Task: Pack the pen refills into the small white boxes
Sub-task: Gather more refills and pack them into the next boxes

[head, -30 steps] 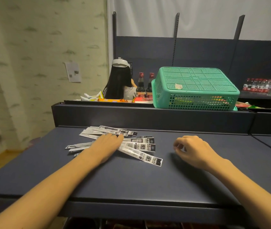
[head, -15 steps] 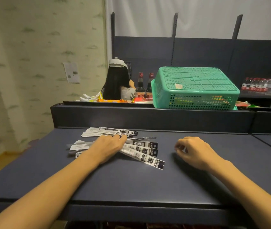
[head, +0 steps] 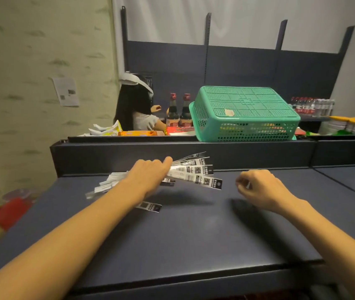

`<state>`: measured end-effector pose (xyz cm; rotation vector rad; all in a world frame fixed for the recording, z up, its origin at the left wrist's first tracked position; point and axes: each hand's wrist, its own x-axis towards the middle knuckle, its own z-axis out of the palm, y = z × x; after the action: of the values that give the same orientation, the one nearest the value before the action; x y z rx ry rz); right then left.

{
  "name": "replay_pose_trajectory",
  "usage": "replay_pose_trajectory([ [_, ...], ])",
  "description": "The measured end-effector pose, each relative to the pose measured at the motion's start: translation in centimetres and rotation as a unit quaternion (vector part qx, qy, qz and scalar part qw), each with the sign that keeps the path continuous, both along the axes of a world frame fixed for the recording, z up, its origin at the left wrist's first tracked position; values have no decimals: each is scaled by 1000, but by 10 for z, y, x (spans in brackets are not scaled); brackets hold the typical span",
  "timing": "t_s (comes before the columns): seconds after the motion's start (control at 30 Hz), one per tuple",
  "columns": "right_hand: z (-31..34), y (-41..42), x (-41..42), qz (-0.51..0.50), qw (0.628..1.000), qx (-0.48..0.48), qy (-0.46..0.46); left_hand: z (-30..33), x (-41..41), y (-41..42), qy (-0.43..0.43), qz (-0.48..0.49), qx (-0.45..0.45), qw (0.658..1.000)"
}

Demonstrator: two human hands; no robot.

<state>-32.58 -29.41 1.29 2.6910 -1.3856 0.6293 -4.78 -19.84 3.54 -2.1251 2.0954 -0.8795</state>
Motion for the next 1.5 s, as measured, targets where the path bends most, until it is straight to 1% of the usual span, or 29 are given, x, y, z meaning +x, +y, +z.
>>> replay_pose_trajectory([
  [0.23, -6, 16, -27, -73, 996, -19, -42, -13, -14, -21, 12, -67, 13, 998],
  [0.43, -8, 31, -76, -117, 992, -16, -36, -16, -59, -32, -10, -93, 8, 996],
  [0.6, -10, 30, -130, -131, 991, -3, -25, -14, -120, -44, -27, -111, -8, 993],
  [0.77, -10, 19, -199, -136, 991, 6, -17, -17, -190, -58, -21, -106, -7, 994],
  [0.9, -17, 7, -254, -128, 991, 18, -39, -24, -242, -70, -41, -100, -17, 994],
  [1.07, -24, -3, -314, -134, 989, 24, -60, -20, -308, -91, -42, -114, -19, 992],
  [1.33, -27, -41, -401, -154, 984, 31, -81, -23, -403, -151, -32, -168, -21, 985],
  [1.5, -26, -84, -451, -163, 984, 39, -65, -31, -460, -207, -20, -194, -22, 981],
])
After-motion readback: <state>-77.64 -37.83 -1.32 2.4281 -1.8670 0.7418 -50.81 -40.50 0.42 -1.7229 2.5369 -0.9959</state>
